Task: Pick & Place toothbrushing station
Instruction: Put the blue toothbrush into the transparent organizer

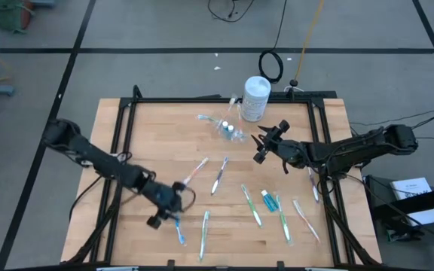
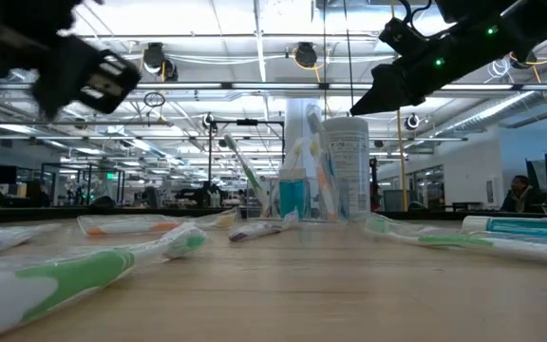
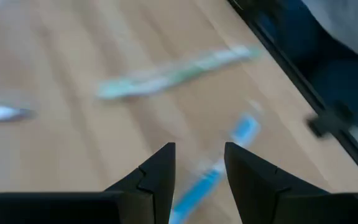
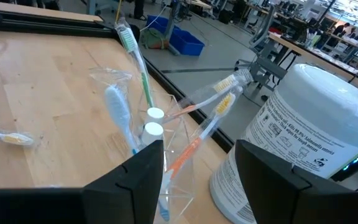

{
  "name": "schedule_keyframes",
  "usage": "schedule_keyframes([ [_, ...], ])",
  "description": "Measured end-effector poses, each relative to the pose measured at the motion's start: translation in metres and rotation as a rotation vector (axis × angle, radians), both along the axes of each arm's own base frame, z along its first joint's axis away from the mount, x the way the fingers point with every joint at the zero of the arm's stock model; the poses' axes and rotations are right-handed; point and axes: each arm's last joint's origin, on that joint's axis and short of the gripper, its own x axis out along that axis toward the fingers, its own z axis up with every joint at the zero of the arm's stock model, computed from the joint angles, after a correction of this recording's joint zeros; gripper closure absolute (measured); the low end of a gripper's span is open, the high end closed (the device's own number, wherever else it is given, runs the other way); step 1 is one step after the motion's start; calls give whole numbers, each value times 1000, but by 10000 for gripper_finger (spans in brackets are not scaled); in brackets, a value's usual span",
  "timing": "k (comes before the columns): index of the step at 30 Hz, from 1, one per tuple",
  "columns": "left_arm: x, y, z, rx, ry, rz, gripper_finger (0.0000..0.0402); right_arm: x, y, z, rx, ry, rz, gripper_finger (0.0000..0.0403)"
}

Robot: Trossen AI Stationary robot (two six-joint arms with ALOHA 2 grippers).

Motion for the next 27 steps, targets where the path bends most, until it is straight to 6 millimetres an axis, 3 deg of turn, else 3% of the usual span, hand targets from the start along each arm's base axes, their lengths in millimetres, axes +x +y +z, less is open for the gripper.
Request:
schedule_keyframes([
  [6,4,-35,-25,32,26,-123,256,0,4,0,1,-1,17,209],
  [10,11,-47,-45,105,39,-167,256,0,9,0,25,-16,34,209],
  [15,15,-51,-66,151,95,-183,256,1,15,-2,120,-63,106,209],
  [21,16,-52,-75,201,77,-259,258,3,18,-2,192,-73,213,209],
  [27,17,-52,-74,199,54,-280,317,3,19,-3,242,-100,221,209],
])
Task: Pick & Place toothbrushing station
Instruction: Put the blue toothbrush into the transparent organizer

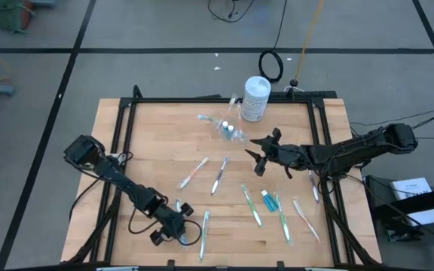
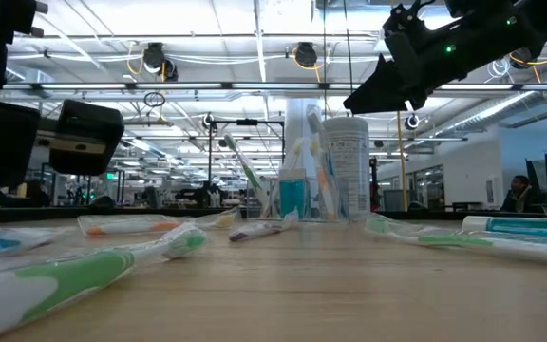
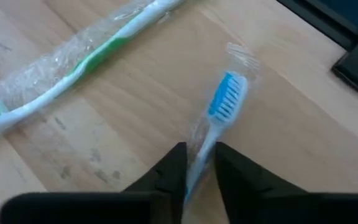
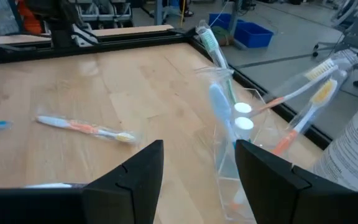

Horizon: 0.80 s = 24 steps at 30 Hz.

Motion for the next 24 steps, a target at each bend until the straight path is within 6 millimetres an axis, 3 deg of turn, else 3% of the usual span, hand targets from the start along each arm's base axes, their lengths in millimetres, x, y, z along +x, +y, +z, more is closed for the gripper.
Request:
schedule_keyframes([
  [6,5,0,14,-50,-86,8,392,0,0,0,1,0,-1,209],
  [10,12,4,59,-56,-270,28,382,0,0,0,8,0,-3,209],
  [15,13,23,118,-47,-526,124,389,0,0,-1,53,-13,-19,209],
  [20,7,55,181,-25,-910,409,391,-1,0,-2,105,-29,-38,209],
  [24,6,87,216,-96,-1128,610,390,-1,0,-4,131,-31,-48,209],
])
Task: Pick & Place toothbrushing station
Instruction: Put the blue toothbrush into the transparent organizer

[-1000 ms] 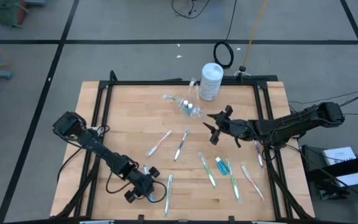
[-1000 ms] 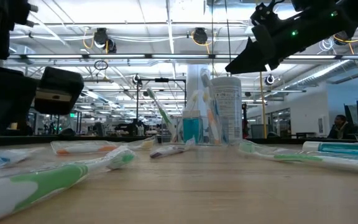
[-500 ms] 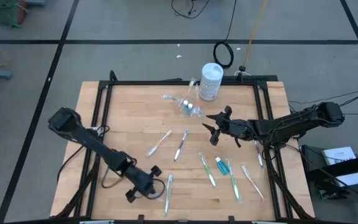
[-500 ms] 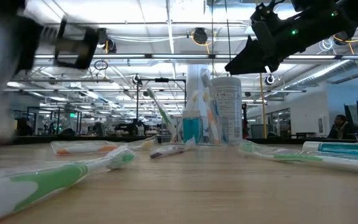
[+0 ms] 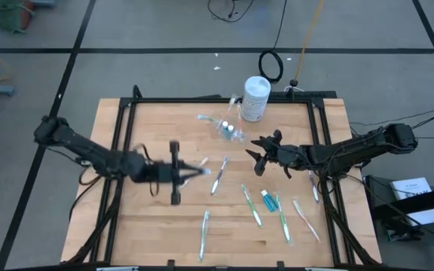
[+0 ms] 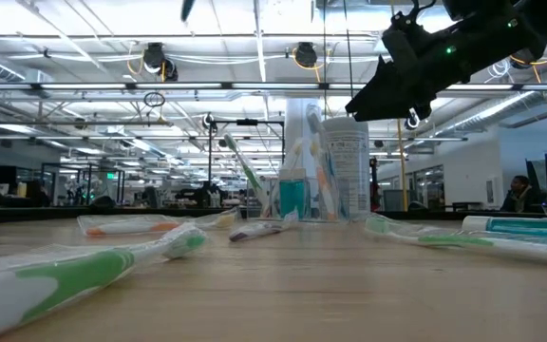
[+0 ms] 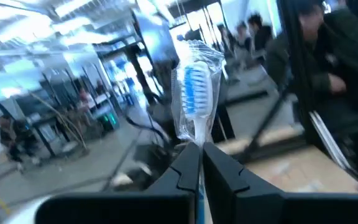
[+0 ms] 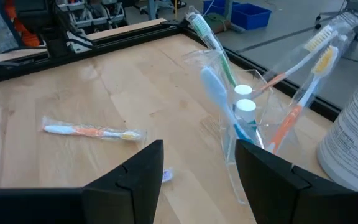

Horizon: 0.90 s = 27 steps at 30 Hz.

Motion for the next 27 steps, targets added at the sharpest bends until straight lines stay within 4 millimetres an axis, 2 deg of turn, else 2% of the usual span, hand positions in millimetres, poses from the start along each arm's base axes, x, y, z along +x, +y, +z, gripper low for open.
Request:
schedule_keyframes([
  [8,15,51,9,-16,-115,95,391,0,2,-1,19,14,52,209],
  [11,26,72,0,-11,-84,128,398,0,3,-2,31,17,81,209],
  [14,39,93,-9,-90,-99,70,396,0,4,-3,39,31,103,209],
  [18,60,118,-29,-133,-136,52,399,0,4,-4,38,41,102,209],
  [22,78,142,-52,-165,-177,128,397,-1,4,-5,37,52,100,209],
  [27,95,159,-87,-212,-200,274,397,-1,3,-5,30,64,102,209],
])
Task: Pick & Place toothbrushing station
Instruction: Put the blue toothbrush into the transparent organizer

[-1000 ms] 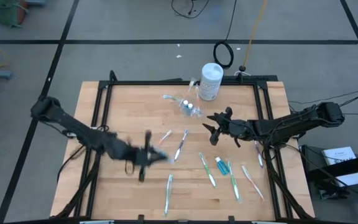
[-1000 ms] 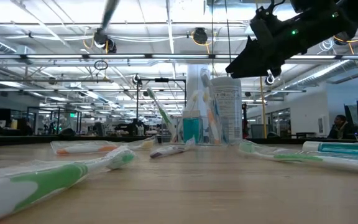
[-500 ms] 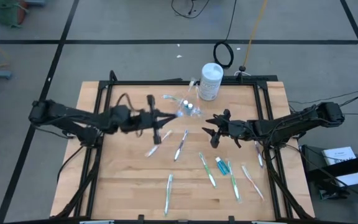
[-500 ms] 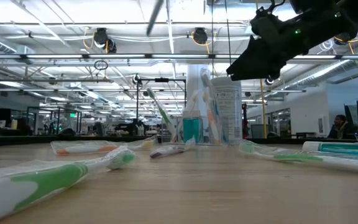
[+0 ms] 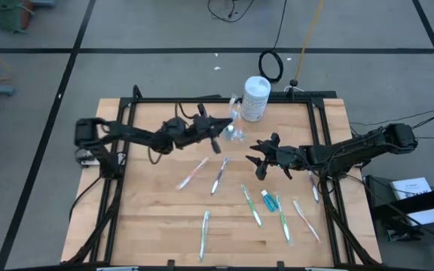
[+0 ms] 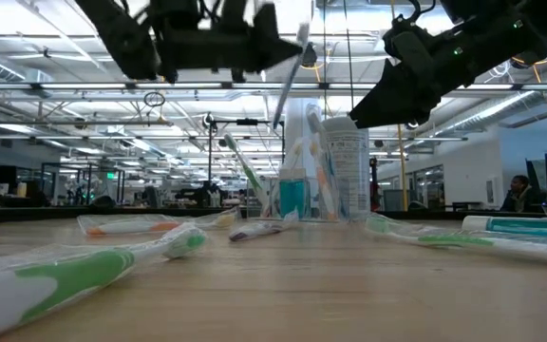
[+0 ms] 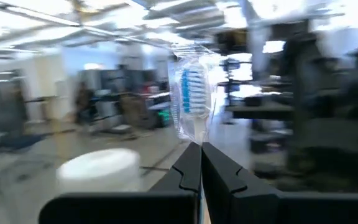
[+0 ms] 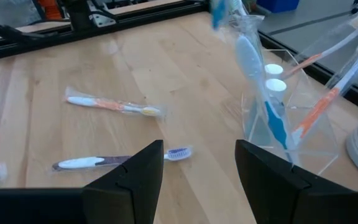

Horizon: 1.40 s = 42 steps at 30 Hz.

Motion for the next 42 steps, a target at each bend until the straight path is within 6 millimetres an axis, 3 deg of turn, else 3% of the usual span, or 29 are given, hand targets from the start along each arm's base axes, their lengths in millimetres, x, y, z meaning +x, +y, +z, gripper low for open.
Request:
schedule_keyframes([
  [7,11,10,-37,113,-57,239,396,0,0,0,-1,0,0,209],
  [16,16,23,-85,86,-17,418,397,0,0,0,-39,15,14,209],
  [20,13,34,-84,70,-31,458,398,0,0,0,-40,15,14,209],
  [29,19,54,-72,71,-78,369,395,0,-1,0,-47,16,16,209],
  [35,34,75,-79,-51,72,300,399,0,-1,0,-60,20,22,209],
  [38,33,77,-80,-112,66,353,395,0,-1,0,-66,22,24,209],
  [42,33,70,-80,-66,85,450,396,0,-1,0,-64,24,24,209],
])
